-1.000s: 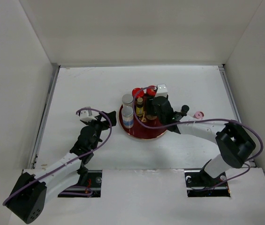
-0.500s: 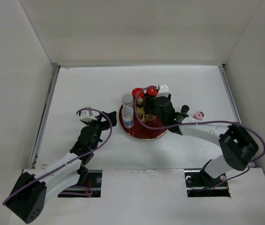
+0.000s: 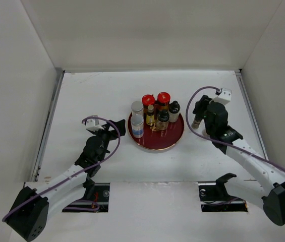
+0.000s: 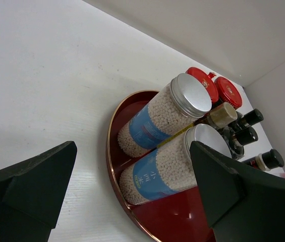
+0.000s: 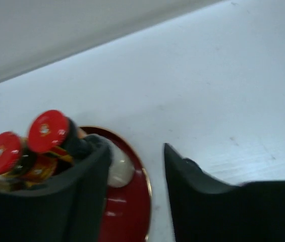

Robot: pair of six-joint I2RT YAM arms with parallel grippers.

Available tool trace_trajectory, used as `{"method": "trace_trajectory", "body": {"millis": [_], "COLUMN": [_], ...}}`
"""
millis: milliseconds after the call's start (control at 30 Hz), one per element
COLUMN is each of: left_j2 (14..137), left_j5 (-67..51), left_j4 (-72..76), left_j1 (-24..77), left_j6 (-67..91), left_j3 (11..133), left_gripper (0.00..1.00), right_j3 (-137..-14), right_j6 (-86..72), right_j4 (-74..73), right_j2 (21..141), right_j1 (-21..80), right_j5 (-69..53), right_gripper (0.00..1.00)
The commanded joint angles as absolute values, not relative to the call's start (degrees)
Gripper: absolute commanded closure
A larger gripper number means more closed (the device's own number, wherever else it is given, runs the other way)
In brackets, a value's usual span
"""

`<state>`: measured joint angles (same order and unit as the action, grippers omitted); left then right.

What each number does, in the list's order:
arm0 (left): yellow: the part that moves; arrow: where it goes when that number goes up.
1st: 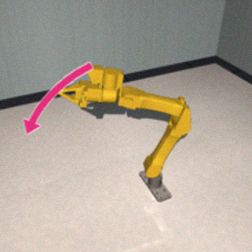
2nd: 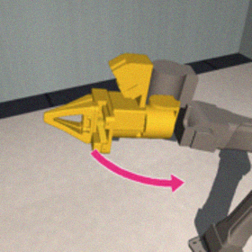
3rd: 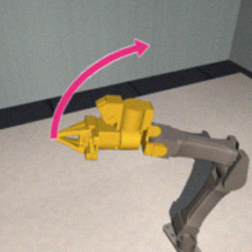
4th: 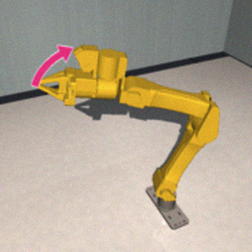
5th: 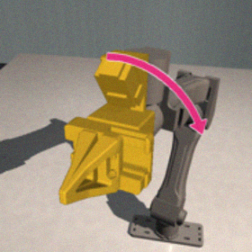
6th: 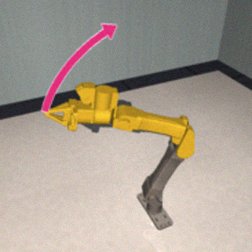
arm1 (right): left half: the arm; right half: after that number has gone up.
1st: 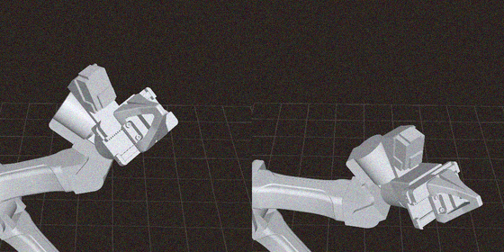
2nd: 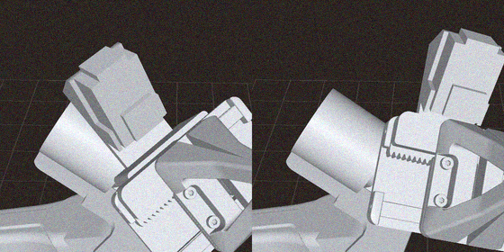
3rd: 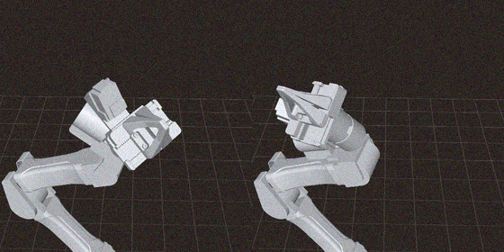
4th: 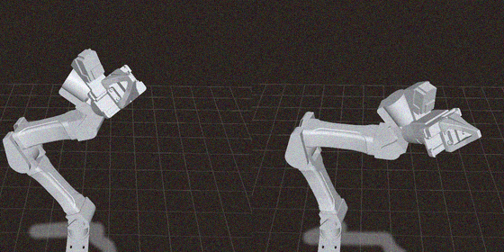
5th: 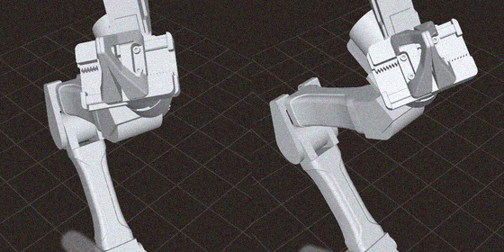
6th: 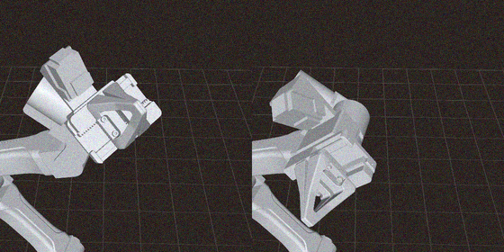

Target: Organize the condiment bottles

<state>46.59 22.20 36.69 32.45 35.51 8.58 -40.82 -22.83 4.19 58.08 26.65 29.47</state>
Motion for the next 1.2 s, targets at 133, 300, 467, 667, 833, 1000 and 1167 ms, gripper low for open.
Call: {"method": "trace_trajectory", "body": {"millis": [133, 300, 467, 667, 833, 1000, 1167], "left_j2": [46.8, 46.6, 45.5, 46.1, 46.9, 46.9, 48.3], "left_j5": [21.7, 21.7, 21.9, 21.4, 21.4, 21.8, 21.4], "left_j4": [39.2, 39.1, 38.9, 38.9, 39.1, 39.2, 39.5], "left_j1": [32.9, 32.8, 32.9, 33.1, 32.6, 33.0, 32.9], "left_j6": [35.4, 35.5, 35.6, 35.8, 35.9, 35.8, 36.0], "left_j3": [8.3, 8.3, 8.0, 8.3, 8.2, 8.2, 8.4], "left_gripper": [0.0, 0.0, 0.0, 0.0, 0.0, 0.0, 0.0], "right_j3": [-40.7, -42.1, -43.2, -43.2, -43.2, -43.1, -43.4], "right_j6": [-25.0, -25.0, -25.1, -25.7, -25.2, -25.0, -23.6], "right_j4": [-1.5, -1.8, -1.5, -0.4, 0.9, 1.5, 0.3], "right_j2": [62.7, 67.2, 70.6, 73.7, 75.0, 75.2, 71.8], "right_j1": [21.2, 20.6, 20.3, 20.5, 20.5, 20.5, 22.4], "right_j5": [30.4, 28.6, 27.4, 27.7, 27.8, 28.6, 32.1], "right_gripper": [0.29, 0.27, 0.28, 0.34, 0.41, 0.54, 0.6]}}
